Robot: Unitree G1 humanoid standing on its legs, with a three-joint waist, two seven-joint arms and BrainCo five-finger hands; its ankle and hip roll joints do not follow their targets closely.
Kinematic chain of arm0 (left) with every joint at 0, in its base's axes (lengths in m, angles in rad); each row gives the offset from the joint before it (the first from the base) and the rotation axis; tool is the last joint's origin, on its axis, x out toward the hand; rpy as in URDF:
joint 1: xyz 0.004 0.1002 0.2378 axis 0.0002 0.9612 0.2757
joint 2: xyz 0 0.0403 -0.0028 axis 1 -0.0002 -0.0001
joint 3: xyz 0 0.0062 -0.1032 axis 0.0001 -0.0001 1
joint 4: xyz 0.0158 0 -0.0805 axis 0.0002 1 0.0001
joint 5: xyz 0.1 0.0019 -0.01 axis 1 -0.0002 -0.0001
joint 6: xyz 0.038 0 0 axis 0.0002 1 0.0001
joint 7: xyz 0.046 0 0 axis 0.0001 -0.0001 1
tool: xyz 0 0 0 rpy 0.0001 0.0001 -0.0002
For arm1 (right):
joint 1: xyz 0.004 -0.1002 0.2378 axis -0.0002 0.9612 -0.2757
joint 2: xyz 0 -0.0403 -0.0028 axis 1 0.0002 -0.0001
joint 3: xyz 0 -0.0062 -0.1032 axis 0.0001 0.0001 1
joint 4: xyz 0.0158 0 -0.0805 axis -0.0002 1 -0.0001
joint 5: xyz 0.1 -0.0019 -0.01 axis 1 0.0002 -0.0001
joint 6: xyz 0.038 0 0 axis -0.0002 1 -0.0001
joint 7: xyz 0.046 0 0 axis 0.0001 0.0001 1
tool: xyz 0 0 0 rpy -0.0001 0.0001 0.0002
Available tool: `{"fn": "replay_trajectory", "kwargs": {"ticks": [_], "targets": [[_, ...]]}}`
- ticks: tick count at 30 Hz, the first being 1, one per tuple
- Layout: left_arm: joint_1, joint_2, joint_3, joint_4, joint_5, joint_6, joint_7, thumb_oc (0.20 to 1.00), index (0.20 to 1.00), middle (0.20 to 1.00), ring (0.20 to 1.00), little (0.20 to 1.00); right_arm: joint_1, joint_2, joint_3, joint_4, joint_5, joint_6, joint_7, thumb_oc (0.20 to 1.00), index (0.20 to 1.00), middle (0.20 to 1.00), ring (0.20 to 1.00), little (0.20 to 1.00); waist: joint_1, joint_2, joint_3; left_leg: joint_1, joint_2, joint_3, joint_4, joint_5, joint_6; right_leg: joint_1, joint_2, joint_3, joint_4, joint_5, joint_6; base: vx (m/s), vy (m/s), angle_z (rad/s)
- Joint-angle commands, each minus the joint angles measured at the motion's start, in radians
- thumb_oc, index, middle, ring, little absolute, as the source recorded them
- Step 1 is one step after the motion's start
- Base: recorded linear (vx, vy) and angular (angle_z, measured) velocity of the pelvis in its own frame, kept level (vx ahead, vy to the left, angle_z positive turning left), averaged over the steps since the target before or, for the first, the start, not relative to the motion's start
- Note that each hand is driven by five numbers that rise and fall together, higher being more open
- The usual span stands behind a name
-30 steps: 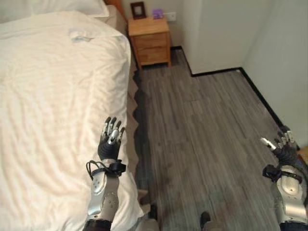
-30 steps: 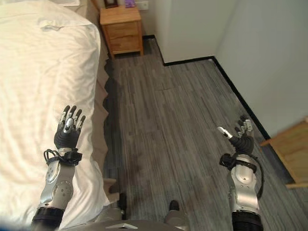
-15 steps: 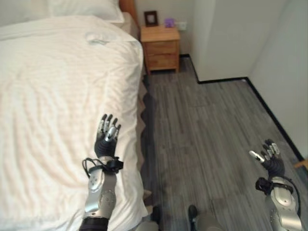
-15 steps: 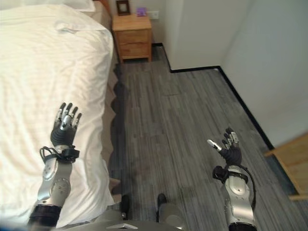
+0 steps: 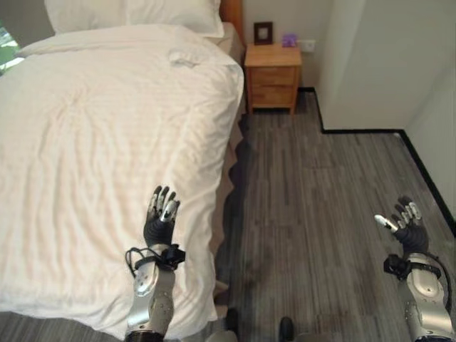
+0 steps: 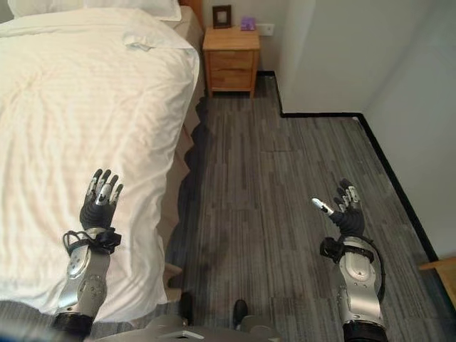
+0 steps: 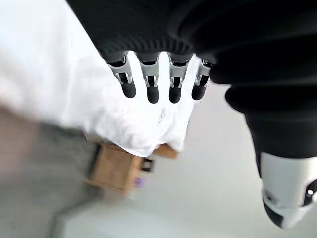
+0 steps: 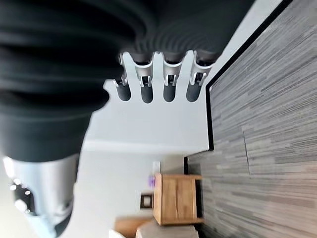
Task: Making the bed.
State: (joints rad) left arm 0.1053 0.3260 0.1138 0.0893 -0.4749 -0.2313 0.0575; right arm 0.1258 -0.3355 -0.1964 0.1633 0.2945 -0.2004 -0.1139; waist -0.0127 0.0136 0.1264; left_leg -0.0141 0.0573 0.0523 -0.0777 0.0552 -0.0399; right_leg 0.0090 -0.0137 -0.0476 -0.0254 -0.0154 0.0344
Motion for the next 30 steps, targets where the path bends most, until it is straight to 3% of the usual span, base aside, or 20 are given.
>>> {"fn": "replay_trajectory", "kwargs": {"ticks": [1, 5, 10, 11, 12, 13, 15, 16, 17, 18, 19, 21, 22, 23, 25, 26, 27, 28, 30], "targets": [[-0.046, 0.055, 0.038, -0.032, 0.095, -0.039, 0.021, 1.000, 1.000, 1.000, 1.000, 1.000, -0.034, -0.009, -0.017, -0.067, 0.018, -0.038, 0.017, 1.000, 1.000, 1.000, 1.000, 1.000, 0.002, -0.047, -0.032, 0.019, -0.066, -0.018, 0.060, -0.072, 0.025, 0.023, -0.045, 0.048, -0.003, 0.014, 0.048, 0.03, 0.064, -0.05], [-0.048, 0.074, 0.017, -0.062, 0.221, -0.013, 0.041, 1.000, 1.000, 1.000, 1.000, 1.000, -0.024, 0.001, -0.017, -0.088, 0.034, -0.026, 0.026, 1.000, 1.000, 1.000, 1.000, 1.000, -0.008, -0.046, -0.030, 0.033, -0.072, 0.009, 0.036, -0.073, 0.032, 0.019, -0.046, 0.060, -0.011, 0.024, 0.056, 0.04, 0.063, -0.16], [-0.065, 0.060, 0.001, -0.064, 0.195, -0.015, 0.043, 1.000, 1.000, 1.000, 1.000, 1.000, -0.041, 0.003, -0.009, -0.092, 0.032, -0.024, 0.016, 1.000, 1.000, 1.000, 1.000, 1.000, -0.014, -0.047, -0.021, 0.026, -0.072, 0.037, 0.034, -0.079, 0.035, 0.002, -0.046, 0.070, -0.012, 0.029, 0.067, -0.02, 0.044, -0.15], [-0.097, 0.062, -0.016, -0.059, 0.165, -0.016, 0.058, 1.000, 1.000, 1.000, 1.000, 1.000, -0.071, -0.002, 0.014, -0.098, 0.040, -0.028, 0.010, 1.000, 1.000, 1.000, 1.000, 1.000, -0.016, -0.042, 0.017, 0.001, -0.061, 0.061, 0.064, -0.095, 0.048, -0.076, -0.041, 0.073, 0.114, 0.014, 0.078, -0.10, 0.038, -0.45], [-0.101, 0.062, -0.016, -0.056, 0.164, -0.017, 0.058, 1.000, 1.000, 1.000, 1.000, 1.000, -0.074, -0.002, 0.014, -0.098, 0.040, -0.028, 0.010, 1.000, 1.000, 1.000, 1.000, 1.000, -0.013, -0.043, 0.015, -0.006, -0.060, 0.064, 0.068, -0.096, 0.049, -0.090, -0.040, 0.077, 0.130, 0.008, 0.079, -0.11, 0.084, -0.63], [-0.113, 0.069, -0.022, -0.055, 0.155, -0.011, 0.061, 1.000, 1.000, 1.000, 1.000, 1.000, -0.079, 0.001, 0.031, -0.104, 0.046, -0.028, 0.017, 1.000, 1.000, 1.000, 1.000, 1.000, -0.018, -0.030, 0.044, 0.000, -0.051, 0.076, 0.071, -0.109, 0.066, -0.175, -0.033, 0.067, 0.301, 0.046, 0.121, 0.02, 0.072, -0.57], [-0.120, 0.081, -0.021, -0.064, 0.167, -0.004, 0.066, 1.000, 1.000, 1.000, 1.000, 1.000, -0.071, 0.007, 0.042, -0.116, 0.037, -0.023, 0.021, 1.000, 1.000, 1.000, 1.000, 1.000, -0.032, -0.016, 0.075, 0.037, -0.047, 0.097, 0.061, -0.122, 0.081, -0.282, -0.035, 0.052, 0.509, 0.130, 0.168, 0.04, 0.085, -0.53], [-0.120, 0.080, -0.021, -0.063, 0.167, -0.004, 0.066, 1.000, 1.000, 1.000, 1.000, 1.000, -0.072, 0.007, 0.042, -0.117, 0.037, -0.023, 0.021, 1.000, 1.000, 1.000, 1.000, 1.000, -0.031, -0.018, 0.076, 0.039, -0.049, 0.099, 0.059, -0.122, 0.082, -0.288, -0.037, 0.055, 0.520, 0.127, 0.169, 0.16, 0.071, -0.71], [-0.128, 0.092, -0.019, -0.074, 0.167, -0.012, 0.074, 1.000, 1.000, 1.000, 1.000, 1.000, -0.075, 0.014, 0.050, -0.112, 0.023, -0.022, 0.010, 1.000, 1.000, 1.000, 1.000, 1.000, -0.039, 0.001, 0.100, 0.082, -0.036, 0.108, 0.050, -0.134, 0.078, -0.376, -0.082, 0.008, 0.576, 0.151, 0.163, 0.28, 0.007, -0.46], [-0.133, 0.096, -0.016, -0.078, 0.167, -0.013, 0.074, 1.000, 1.000, 1.000, 1.000, 1.000, -0.075, 0.017, 0.054, -0.109, 0.017, -0.020, 0.010, 1.000, 1.000, 1.000, 1.000, 1.000, -0.044, -0.002, 0.096, 0.105, -0.035, 0.116, 0.044, -0.146, 0.069, -0.398, -0.119, -0.020, 0.511, 0.133, 0.150, 0.30, 0.007, -0.28], [-0.133, 0.097, -0.016, -0.078, 0.167, -0.013, 0.074, 1.000, 1.000, 1.000, 1.000, 1.000, -0.074, 0.018, 0.055, -0.110, 0.017, -0.020, 0.010, 1.000, 1.000, 1.000, 1.000, 1.000, -0.048, 0.000, 0.096, 0.109, -0.033, 0.112, 0.040, -0.147, 0.069, -0.392, -0.119, -0.026, 0.509, 0.129, 0.150, 0.31, -0.075, -0.12], [-0.141, 0.098, -0.013, -0.100, 0.148, -0.027, 0.068, 1.000, 1.000, 1.000, 1.000, 1.000, -0.071, 0.015, 0.051, -0.102, 0.025, -0.023, 0.011, 1.000, 1.000, 1.000, 1.000, 1.000, -0.079, 0.000, 0.095, 0.175, -0.021, 0.099, 0.022, -0.168, 0.039, -0.408, -0.125, -0.027, 0.307, 0.115, 0.138, 0.43, -0.130, -0.12], [-0.145, 0.097, -0.012, -0.103, 0.130, -0.033, 0.065, 1.000, 1.000, 1.000, 1.000, 1.000, -0.070, 0.010, 0.050, -0.097, 0.027, -0.021, 0.012, 1.000, 1.000, 1.000, 1.000, 1.000, -0.087, -0.007, 0.089, 0.197, -0.019, 0.095, 0.014, -0.172, 0.023, -0.415, -0.130, -0.022, 0.222, 0.132, 0.139, 0.74, -0.280, 0.47], [-0.160, 0.099, -0.010, -0.103, 0.107, -0.041, 0.060, 1.000, 1.000, 1.000, 1.000, 1.000, -0.070, 0.000, 0.047, -0.101, 0.021, -0.021, 0.013, 1.000, 1.000, 1.000, 1.000, 1.000, -0.108, -0.006, 0.080, 0.255, 0.020, 0.090, 0.010, -0.184, -0.009, -0.419, -0.118, -0.012, 0.107, 0.181, 0.156, 0.70, -0.316, 0.25], [-0.157, 0.098, -0.013, -0.109, 0.097, -0.046, 0.057, 1.000, 1.000, 1.000, 1.000, 1.000, -0.069, -0.003, 0.045, -0.108, 0.022, -0.020, 0.015, 1.000, 1.000, 1.000, 1.000, 1.000, -0.112, -0.007, 0.076, 0.270, 0.041, 0.088, 0.022, -0.187, -0.020, -0.415, -0.112, -0.018, 0.119, 0.188, 0.158, 0.51, -0.304, -0.24], [-0.152, 0.088, -0.019, -0.116, 0.084, -0.040, 0.041, 1.000, 1.000, 1.000, 1.000, 1.000, -0.062, -0.001, 0.057, -0.107, 0.049, -0.029, 0.025, 1.000, 1.000, 1.000, 1.000, 1.000, -0.101, -0.006, 0.064, 0.241, 0.104, 0.062, 0.171, -0.082, -0.057, -0.372, -0.074, -0.023, 0.160, 0.156, 0.117, 0.47, -0.402, -0.07], [-0.147, 0.076, -0.025, -0.111, 0.069, -0.033, 0.031, 1.000, 1.000, 1.000, 1.000, 1.000, -0.068, -0.008, 0.069, -0.102, 0.065, -0.029, 0.031, 1.000, 1.000, 1.000, 1.000, 1.000, -0.100, -0.011, 0.057, 0.202, 0.134, 0.061, 0.308, 0.017, -0.061, -0.329, -0.049, -0.025, 0.161, 0.136, 0.085, 0.46, -0.410, 0.35], [-0.147, 0.076, -0.024, -0.111, 0.069, -0.032, 0.031, 1.000, 1.000, 1.000, 1.000, 1.000, -0.069, -0.008, 0.070, -0.101, 0.065, -0.030, 0.031, 1.000, 1.000, 1.000, 1.000, 1.000, -0.103, -0.012, 0.056, 0.195, 0.133, 0.057, 0.312, 0.019, -0.063, -0.330, -0.051, -0.027, 0.156, 0.141, 0.082, 0.31, -0.336, 0.49], [-0.141, 0.067, -0.024, -0.123, 0.045, -0.020, 0.019, 1.000, 1.000, 1.000, 1.000, 1.000, -0.068, -0.005, 0.074, -0.116, 0.155, -0.048, 0.047, 1.000, 1.000, 1.000, 1.000, 1.000, -0.080, -0.044, 0.064, 0.019, 0.177, 0.056, 0.644, 0.161, -0.045, -0.236, -0.024, -0.042, 0.145, 0.092, 0.006, 0.38, -0.487, 0.37]]}}
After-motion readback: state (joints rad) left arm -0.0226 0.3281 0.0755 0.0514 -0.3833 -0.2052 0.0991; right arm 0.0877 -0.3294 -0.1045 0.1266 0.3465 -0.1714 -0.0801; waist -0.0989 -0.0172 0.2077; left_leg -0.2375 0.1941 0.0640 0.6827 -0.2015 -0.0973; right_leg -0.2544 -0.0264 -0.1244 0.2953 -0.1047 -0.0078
